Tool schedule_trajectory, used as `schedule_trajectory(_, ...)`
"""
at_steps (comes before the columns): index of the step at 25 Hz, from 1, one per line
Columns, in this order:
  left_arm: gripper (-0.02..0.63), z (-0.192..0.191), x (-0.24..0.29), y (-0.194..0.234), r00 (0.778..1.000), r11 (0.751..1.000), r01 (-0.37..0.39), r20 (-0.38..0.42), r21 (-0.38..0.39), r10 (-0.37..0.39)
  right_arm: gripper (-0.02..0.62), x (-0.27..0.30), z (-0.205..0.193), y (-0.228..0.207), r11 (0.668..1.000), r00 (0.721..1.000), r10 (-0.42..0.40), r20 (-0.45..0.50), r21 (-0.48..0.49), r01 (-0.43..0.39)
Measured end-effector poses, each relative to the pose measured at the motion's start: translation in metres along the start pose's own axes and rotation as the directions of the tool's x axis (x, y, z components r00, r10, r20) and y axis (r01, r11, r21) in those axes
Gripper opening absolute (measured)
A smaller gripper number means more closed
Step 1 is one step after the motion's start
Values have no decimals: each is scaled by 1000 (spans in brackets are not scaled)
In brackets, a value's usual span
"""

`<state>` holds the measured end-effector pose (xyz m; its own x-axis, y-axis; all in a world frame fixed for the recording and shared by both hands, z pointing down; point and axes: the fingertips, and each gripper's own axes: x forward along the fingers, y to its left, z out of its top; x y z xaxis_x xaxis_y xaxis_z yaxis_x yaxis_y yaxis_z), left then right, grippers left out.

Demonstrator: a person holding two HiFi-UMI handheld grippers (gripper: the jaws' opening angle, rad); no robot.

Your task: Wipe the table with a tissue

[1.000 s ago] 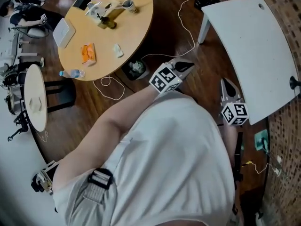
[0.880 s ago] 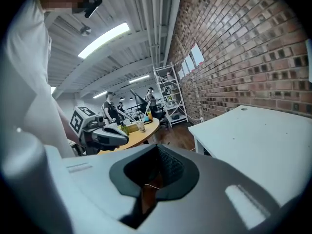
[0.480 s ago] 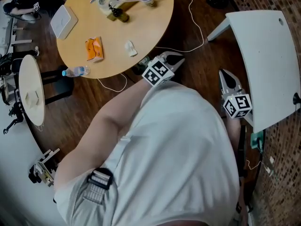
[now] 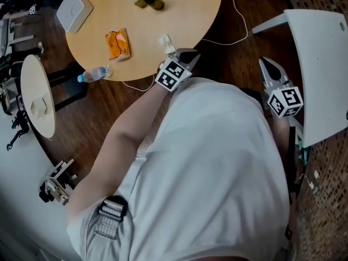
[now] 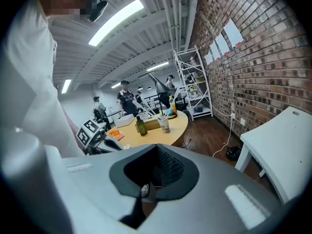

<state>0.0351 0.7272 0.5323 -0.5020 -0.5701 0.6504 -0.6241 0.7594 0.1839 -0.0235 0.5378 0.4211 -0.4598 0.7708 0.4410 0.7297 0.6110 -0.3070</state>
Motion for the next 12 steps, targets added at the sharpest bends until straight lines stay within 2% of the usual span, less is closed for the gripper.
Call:
schedule_trajectory(1, 6, -13, -6, 14, 999, 1000, -28, -23, 10, 28, 8, 5, 1, 2, 1000, 1000, 4, -6, 0, -4)
schedule_trajectory(4, 65, -46, -30, 58, 989, 993, -116, -90, 10, 116, 8, 14, 2, 5, 1000, 1000, 14, -22, 2, -14)
schedule_trajectory(6, 133, -62, -44, 82, 980, 989, -147, -136, -26, 142, 8, 14, 4, 5, 1000, 999, 13, -31, 5, -13)
schedule_trajectory(9, 265, -73, -53, 100, 971, 987, -152, -195, -47, 140, 8, 8, 3, -1, 1000, 999, -4, -37, 23, 5)
schedule_trajectory(12, 336, -81, -48, 108, 959, 992, -123, -255, 30, 127, 8, 2, -2, -10, 997, 999, -34, -35, 61, 36)
